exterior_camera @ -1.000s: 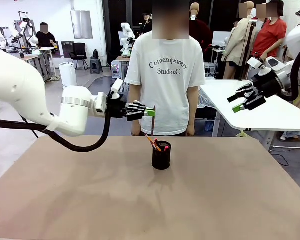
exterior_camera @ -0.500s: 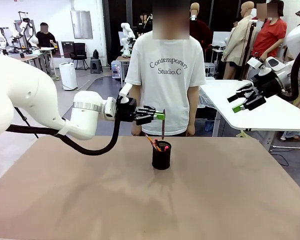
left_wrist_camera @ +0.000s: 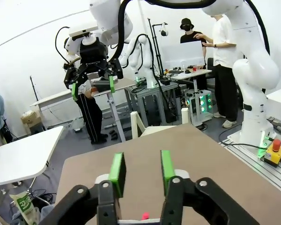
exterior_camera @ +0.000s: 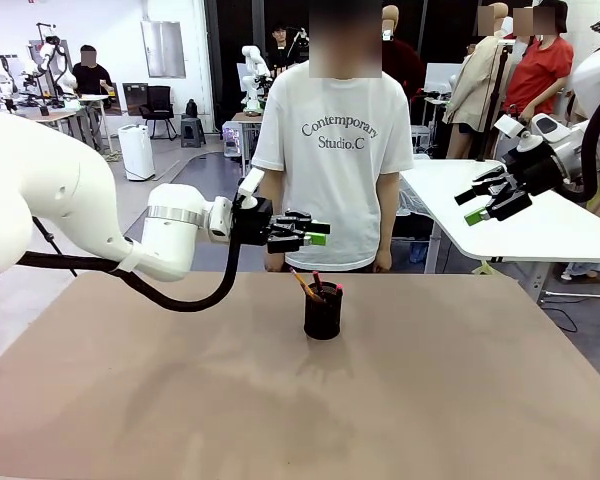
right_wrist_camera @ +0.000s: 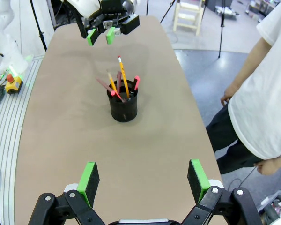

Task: Place the pens into the pen holder.
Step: Pick up a writing instrument from the table and place it into the Pen holder.

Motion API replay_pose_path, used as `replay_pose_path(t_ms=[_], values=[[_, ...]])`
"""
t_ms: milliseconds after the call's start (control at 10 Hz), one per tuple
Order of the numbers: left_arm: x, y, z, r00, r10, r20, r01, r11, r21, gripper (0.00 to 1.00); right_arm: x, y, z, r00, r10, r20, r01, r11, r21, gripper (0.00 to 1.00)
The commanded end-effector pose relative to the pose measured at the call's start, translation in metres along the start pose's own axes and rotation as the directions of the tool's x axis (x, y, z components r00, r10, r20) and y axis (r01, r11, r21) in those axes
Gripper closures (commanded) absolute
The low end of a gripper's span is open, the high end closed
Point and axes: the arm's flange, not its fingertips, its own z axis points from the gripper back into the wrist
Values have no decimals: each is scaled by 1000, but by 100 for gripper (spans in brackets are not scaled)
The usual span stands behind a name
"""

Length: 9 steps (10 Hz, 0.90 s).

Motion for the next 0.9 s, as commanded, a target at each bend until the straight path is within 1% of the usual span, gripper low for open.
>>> replay_pose_path(t_ms=[0,400,600,800], values=[[2,-2,5,1000,-30,-9,30,1000,-5,0,3,0,-2,1000,2,-2,-2,1000,-14,0],[7,-6,10,998,-39,-54,39,999,2,0,3,0,-2,1000,2,-2,-2,1000,-14,0],[10,-9,14,996,-32,-87,36,999,37,0,3,0,-2,1000,2,-2,-2,1000,-14,0],[11,-13,17,987,-11,-161,23,997,70,0,3,0,-2,1000,2,-2,-2,1000,-14,0]])
